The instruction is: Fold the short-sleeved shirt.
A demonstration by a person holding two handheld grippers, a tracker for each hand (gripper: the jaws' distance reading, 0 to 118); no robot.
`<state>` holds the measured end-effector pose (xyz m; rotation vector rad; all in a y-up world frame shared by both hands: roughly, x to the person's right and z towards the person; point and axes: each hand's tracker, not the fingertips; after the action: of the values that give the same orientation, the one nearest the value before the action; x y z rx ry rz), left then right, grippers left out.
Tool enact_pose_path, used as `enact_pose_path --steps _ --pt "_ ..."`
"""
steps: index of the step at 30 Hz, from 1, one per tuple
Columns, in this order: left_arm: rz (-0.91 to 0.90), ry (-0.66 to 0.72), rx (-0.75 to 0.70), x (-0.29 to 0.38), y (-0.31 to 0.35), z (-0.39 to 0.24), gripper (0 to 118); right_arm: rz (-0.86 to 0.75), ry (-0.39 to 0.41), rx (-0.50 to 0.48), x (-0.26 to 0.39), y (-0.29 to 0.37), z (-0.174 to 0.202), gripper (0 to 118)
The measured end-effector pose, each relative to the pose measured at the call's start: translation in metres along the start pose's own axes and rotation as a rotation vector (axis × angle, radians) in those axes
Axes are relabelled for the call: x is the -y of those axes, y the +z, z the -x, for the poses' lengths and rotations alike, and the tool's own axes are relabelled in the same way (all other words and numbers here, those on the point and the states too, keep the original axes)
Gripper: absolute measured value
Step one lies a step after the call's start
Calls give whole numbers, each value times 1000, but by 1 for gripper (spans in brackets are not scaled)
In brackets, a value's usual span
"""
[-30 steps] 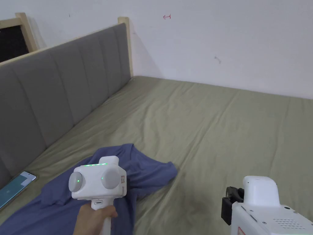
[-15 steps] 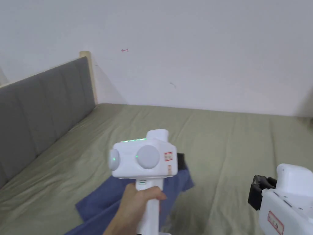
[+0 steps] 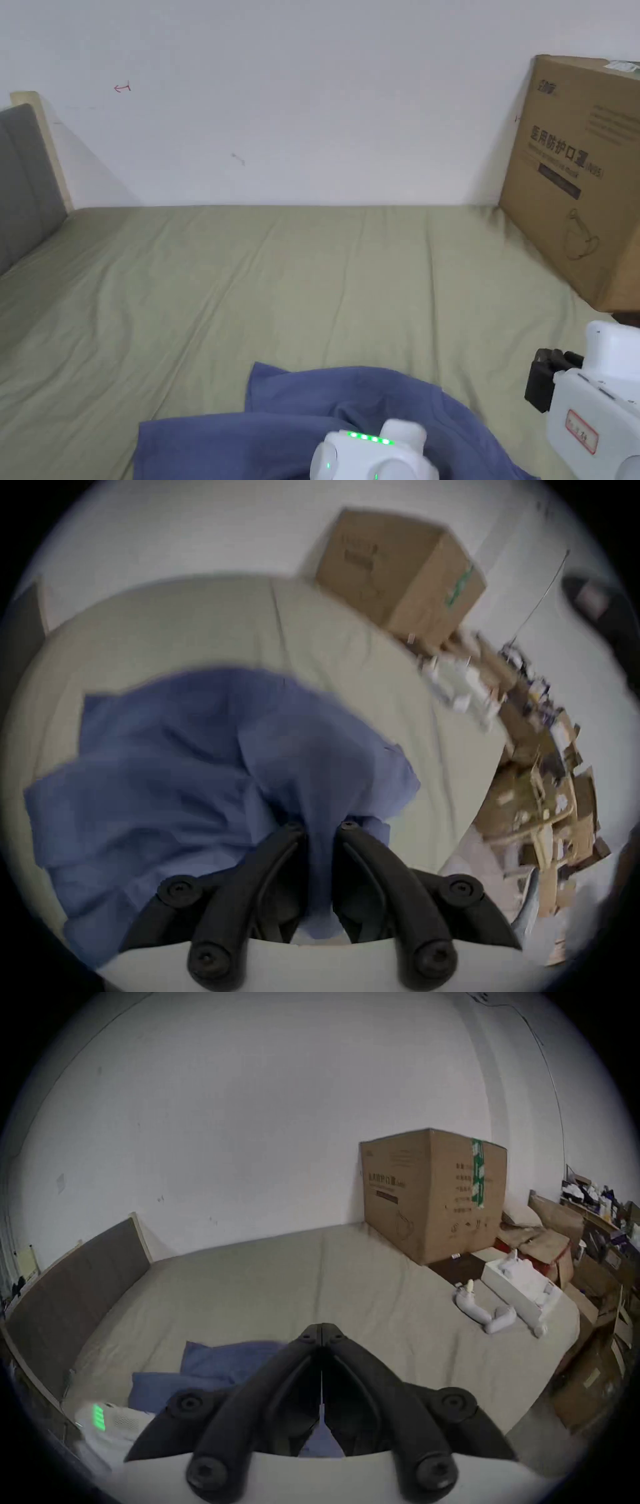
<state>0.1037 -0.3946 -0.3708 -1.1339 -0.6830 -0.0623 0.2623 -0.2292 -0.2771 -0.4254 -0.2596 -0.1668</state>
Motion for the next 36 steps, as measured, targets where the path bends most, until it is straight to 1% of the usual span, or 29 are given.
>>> enact_pose_path --steps 1,2,3,4,5,6,7,8,9,10,12,13,14,15,16,17,18,19,21,22,24,27,28,30,31,32,33,35,36 --pt "35 8 -38 7 -6 4 10 16 19 2 5 -2 0 0" --pt "18 28 -35 10 -6 8 11 30 40 7 8 -4 1 0" --pt "-6 38 -19 12 2 14 15 38 48 12 11 -6 2 0" --pt "-36 108 19 9 12 19 30 41 45 11 13 -7 4 0" --pt "-46 141 41 4 19 22 54 47 40 7 14 -9 5 0" --pt "-55 164 55 -2 28 25 85 58 21 -5 15 -11 7 0" --pt "-102 164 26 -8 43 29 116 64 7 -19 14 -12 10 0" --pt "-139 169 11 -10 59 33 118 65 4 -29 14 -12 13 0" --pt "-214 159 -3 -18 74 39 113 61 10 -35 15 -13 17 0" --pt "-223 168 -33 -23 87 45 111 58 22 -39 15 -12 22 0" --pt "-248 184 -32 -20 107 62 110 62 43 -49 16 -14 31 0" --pt "-257 188 -43 -17 117 71 97 66 45 -63 18 -15 36 0" --pt "-271 190 -81 -12 122 79 72 72 43 -73 20 -15 40 0" --pt "-272 190 -142 3 121 90 31 79 39 -86 23 -17 44 0" --pt "-234 196 -219 13 115 100 0 90 39 -98 27 -19 49 0" --pt "-212 204 -254 23 112 111 0 102 41 -105 31 -22 54 0" --pt "-172 215 -260 34 108 126 0 115 52 -117 35 -25 59 0" --pt "-150 235 -232 46 103 135 0 136 69 -129 39 -29 65 0" --pt "-151 320 -226 59 105 159 0 171 109 -157 46 -38 75 0" --pt "-164 332 -242 61 108 171 0 180 128 -165 48 -43 81 0" --pt "-186 373 -298 58 116 192 0 180 139 -166 50 -51 90 0" --pt "-225 411 -355 36 132 234 0 199 138 -189 51 -67 98 0" --pt "-216 408 -360 27 136 251 9 206 140 -190 51 -73 102 0" --pt "-188 425 -393 12 134 281 84 214 143 -191 53 -82 105 0" --pt "-205 446 -424 5 132 294 107 220 143 -192 55 -87 106 0" --pt "-228 460 -449 1 129 304 114 228 144 -196 57 -92 107 0" --pt "-215 469 -456 -3 123 316 112 235 148 -197 59 -95 107 0" --pt "-129 510 -472 -7 101 334 110 251 158 -187 63 -103 108 0" --pt "-82 513 -457 -5 89 340 105 258 160 -181 65 -106 108 0"
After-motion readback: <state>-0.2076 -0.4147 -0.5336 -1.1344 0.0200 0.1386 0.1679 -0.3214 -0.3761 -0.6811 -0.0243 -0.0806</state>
